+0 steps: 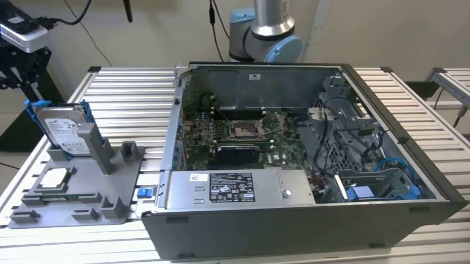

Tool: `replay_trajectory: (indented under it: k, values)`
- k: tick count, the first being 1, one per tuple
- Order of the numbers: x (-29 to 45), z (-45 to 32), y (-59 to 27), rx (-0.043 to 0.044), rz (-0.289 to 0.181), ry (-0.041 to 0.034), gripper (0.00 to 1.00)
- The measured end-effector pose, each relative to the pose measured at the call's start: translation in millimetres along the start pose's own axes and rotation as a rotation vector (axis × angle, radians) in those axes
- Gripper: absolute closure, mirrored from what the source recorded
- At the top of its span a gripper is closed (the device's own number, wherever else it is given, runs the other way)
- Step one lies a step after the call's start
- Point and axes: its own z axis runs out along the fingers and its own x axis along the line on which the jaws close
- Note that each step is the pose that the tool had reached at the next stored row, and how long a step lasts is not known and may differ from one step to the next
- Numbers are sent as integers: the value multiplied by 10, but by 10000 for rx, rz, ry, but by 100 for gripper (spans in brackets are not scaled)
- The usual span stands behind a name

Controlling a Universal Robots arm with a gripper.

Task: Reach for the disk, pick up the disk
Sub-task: 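Pick up the disk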

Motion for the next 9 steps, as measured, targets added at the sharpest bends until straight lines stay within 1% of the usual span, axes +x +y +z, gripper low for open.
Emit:
replay_trajectory:
  k: [9]
  values:
    - [0,0,0,0,-1143,42,100]
